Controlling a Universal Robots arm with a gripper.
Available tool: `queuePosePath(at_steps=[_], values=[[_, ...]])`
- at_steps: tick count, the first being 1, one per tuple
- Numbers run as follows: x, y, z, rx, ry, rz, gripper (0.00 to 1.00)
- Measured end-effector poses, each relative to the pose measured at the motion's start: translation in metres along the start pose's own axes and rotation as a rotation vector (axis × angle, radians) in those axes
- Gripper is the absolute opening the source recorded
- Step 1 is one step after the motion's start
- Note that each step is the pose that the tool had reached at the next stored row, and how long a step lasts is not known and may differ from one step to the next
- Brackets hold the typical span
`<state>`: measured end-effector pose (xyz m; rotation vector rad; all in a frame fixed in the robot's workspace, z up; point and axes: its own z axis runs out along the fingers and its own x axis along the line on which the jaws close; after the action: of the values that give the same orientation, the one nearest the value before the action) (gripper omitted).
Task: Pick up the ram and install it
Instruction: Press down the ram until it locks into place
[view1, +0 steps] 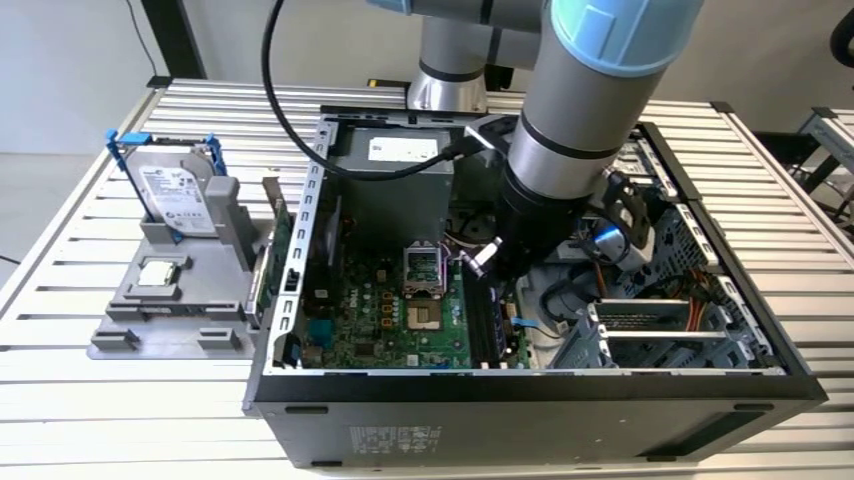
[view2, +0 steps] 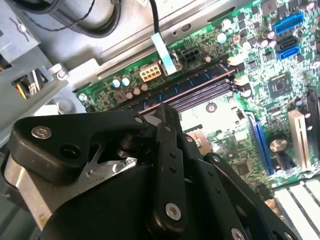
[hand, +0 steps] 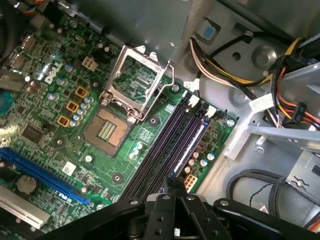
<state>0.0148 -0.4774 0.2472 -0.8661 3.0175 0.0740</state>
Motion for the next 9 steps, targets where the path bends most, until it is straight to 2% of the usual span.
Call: queuePosePath(at_steps=[9], values=[[0.0, 0.0, 0.0, -0.0023, 0.0069, -0.16, 0.0]])
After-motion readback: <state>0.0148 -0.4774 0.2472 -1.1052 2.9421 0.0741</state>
